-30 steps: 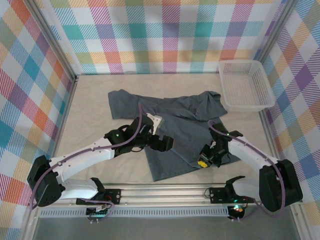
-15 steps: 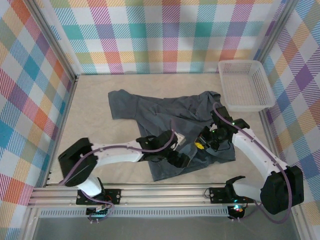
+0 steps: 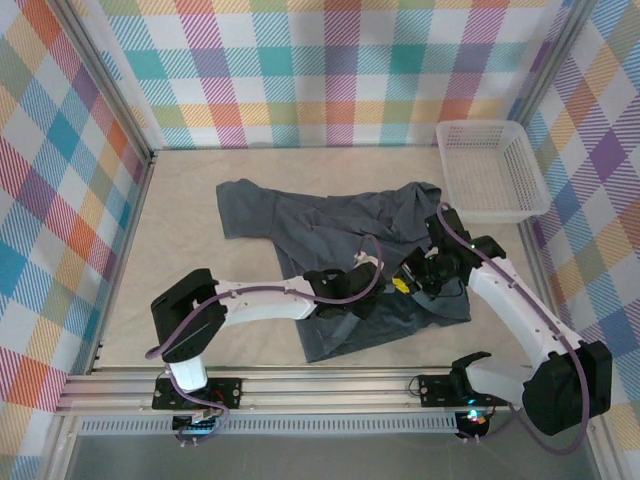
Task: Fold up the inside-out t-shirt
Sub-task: Turn the T-shirt inside out at the center of the table.
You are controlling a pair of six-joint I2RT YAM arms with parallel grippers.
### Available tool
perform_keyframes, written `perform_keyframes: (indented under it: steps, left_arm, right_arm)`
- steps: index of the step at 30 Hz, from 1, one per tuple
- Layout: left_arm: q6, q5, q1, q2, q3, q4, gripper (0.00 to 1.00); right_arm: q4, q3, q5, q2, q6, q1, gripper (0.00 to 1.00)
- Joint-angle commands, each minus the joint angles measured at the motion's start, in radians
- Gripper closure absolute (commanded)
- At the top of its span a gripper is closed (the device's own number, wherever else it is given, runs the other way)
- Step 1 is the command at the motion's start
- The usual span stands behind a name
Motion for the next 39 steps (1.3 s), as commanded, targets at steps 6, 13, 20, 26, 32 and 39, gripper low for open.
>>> perform_keyframes:
  steps: [6, 13, 20, 26, 32, 39]
  left_arm:
    - [-0.206, 0.483, 0.227, -0.236, -0.009, 0.011, 1.0]
    - [-0.158, 0.469, 0.247, -0.198, 0.155, -0.167, 1.0]
    - [-0.269, 0.558, 0.279, -0.235, 0.224, -0.103, 1.0]
    - [-0.29, 0.643, 0.288, -0.243, 0.371, -0.141, 1.0]
    - [-0.324, 0.718, 0.287, -0.229, 0.512, -0.098, 1.0]
    - [-0.208, 0.674, 0.289, -0.175, 0.708, -0.226, 1.0]
  right_arm:
    - [0.2, 0.02, -0.059, -0.055, -0.669, 0.007, 0.44]
    - [0.758, -0.4, 0.213, -0.406, -0.843, 0.301, 0.47]
    - [1.166, -0.496, 0.474, -0.131, -1.202, 0.452, 0.86]
    - [1.611, -0.454, 0.748, 0.236, -1.63, 0.434, 1.0]
    - [1.591, -0.275, 0.799, 0.402, -1.679, 0.264, 1.0]
    - [1.173, -0.141, 0.308, 0.335, -1.253, 0.124, 1.0]
